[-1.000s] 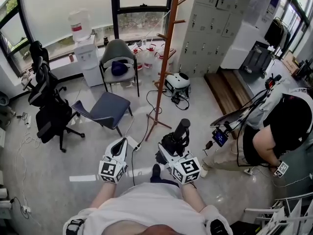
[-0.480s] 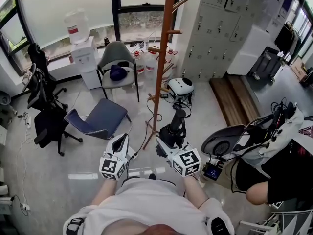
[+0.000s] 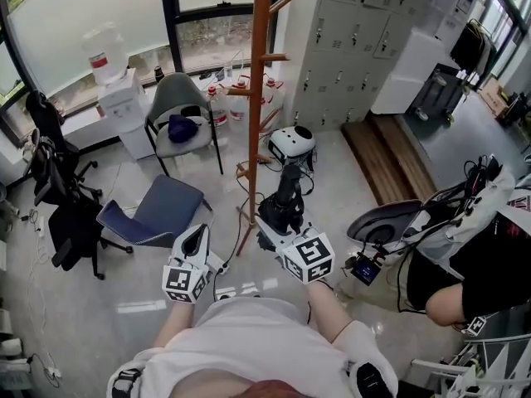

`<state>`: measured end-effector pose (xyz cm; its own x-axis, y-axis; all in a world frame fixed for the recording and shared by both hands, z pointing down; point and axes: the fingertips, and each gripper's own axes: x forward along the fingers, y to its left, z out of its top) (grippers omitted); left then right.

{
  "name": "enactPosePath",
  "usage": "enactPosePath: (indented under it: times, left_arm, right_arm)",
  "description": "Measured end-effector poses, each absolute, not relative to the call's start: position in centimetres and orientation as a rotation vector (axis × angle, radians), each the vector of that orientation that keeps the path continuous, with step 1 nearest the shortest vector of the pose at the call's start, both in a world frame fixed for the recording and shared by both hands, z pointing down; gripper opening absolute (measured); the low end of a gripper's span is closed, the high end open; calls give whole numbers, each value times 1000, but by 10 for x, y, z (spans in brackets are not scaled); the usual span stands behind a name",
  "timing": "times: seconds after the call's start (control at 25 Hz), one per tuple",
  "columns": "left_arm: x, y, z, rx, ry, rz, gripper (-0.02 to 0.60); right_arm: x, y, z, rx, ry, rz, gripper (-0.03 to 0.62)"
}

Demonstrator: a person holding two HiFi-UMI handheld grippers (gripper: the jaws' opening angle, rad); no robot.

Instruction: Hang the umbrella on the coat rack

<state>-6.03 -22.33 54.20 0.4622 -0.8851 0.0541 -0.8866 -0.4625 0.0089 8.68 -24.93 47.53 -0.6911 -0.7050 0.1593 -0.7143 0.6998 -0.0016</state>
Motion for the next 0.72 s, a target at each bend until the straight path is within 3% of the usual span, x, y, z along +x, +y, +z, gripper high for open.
enactPosePath:
  times: [0.72]
  left_arm:
    - [-83,-251,551,2679,-1535,52,11]
  right_arm:
    - [79,-285,468,1270,-2698,88,253]
